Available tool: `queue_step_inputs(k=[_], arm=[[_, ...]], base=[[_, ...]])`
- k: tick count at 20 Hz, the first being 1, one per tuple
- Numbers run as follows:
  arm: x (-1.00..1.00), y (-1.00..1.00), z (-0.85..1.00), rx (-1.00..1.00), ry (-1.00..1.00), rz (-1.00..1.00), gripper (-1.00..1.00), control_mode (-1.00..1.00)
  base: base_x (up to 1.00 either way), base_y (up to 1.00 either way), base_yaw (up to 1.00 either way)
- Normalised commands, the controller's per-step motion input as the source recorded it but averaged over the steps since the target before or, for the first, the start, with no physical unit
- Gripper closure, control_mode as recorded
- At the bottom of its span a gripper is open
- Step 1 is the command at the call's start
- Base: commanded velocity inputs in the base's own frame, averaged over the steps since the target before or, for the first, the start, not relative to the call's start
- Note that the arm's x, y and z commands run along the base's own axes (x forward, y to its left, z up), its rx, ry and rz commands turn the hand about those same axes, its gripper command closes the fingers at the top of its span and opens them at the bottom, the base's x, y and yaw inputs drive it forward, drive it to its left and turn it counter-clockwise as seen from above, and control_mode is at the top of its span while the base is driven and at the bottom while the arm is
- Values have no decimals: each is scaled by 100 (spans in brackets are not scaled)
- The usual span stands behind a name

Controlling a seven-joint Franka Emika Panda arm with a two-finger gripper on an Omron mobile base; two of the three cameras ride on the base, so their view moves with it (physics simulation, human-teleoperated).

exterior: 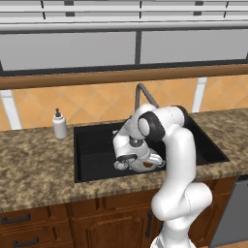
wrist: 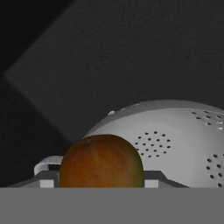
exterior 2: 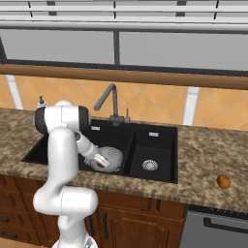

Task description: Put the colander in the sink, put the peach, mango in the colander, and turn on the sink faucet and pour water over the colander.

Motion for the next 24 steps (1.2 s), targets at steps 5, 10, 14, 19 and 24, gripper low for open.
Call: queue_step_inputs(k=[5,10,14,19,24], arm=[[27,28,-25,-16,2,-12,-100,-100],[31,25,-24,-16,2,-11,-100,-100],[31,19,-14,-13,0,-10,-100,-100],[15,17,3,-6,0,-7,-100,-100],[0,8,79,0,-6,-6,-100,-100]], base=[[0,0,0],[0,0,0],[0,0,0],[0,0,0],[0,0,0]])
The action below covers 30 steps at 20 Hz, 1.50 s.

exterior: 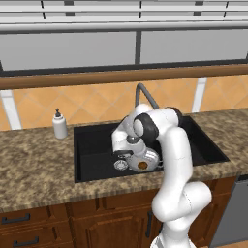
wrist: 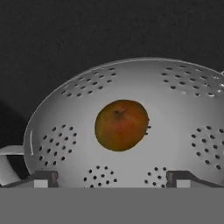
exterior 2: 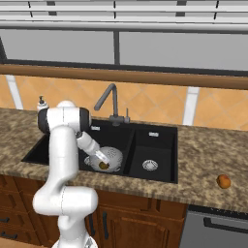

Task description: Put the colander in the sink, put the peach, mango in the colander, and turn on the sink faucet and pour water over the colander.

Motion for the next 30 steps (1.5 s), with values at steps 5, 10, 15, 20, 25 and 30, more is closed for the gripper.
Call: queue_step_inputs(k=[5,10,15,20,25,30], arm=[[-1,8,97,0,1,-4,-100,-100],[-21,0,95,-4,5,0,-100,-100],[-65,0,80,-7,0,0,-100,-100],[-76,-30,69,-1,0,0,-100,-100],[-27,-52,64,0,6,0,-100,-100],[0,-58,57,-17,16,4,-100,-100]], base=[[0,0,0],[0,0,0],[0,0,0],[0,0,0],[0,0,0],[0,0,0]])
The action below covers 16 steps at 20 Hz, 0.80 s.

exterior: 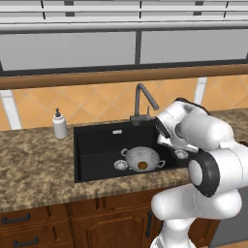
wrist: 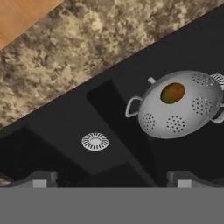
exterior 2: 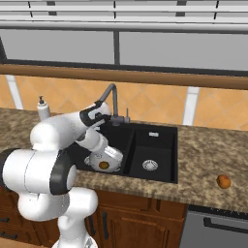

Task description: Put the colander in the sink, put the peach, mango in the colander, and turn on the sink faucet and pour water over the colander.

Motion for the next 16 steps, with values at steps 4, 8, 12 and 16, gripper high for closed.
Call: queue_step_inputs(k=[4,8,12,16], arm=[[-6,-72,21,-36,13,9,-100,-100],[-33,-79,0,-44,4,13,-100,-100],[-26,-98,4,-37,6,22,-100,-100],[-10,-100,10,-32,14,32,-100,-100]], base=[[0,0,0],[0,0,0],[0,0,0],[0,0,0]])
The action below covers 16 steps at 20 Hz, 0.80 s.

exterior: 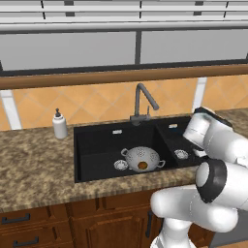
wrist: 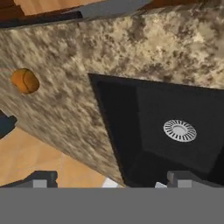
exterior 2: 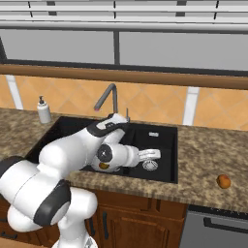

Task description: Put the colander in the sink, put the peach, mango in the colander, and turn on the sink faucet and pour water over the colander.

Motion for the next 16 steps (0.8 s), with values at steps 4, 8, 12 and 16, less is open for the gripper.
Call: queue_step_inputs(k=[4,8,12,16], arm=[[0,-86,11,-28,32,41,-100,-100],[5,-62,17,-15,49,42,-100,-100],[23,-57,57,-5,52,39,-100,-100],[47,-77,100,2,34,27,-100,-100]], base=[[0,0,0],[0,0,0],[0,0,0],[0,0,0]])
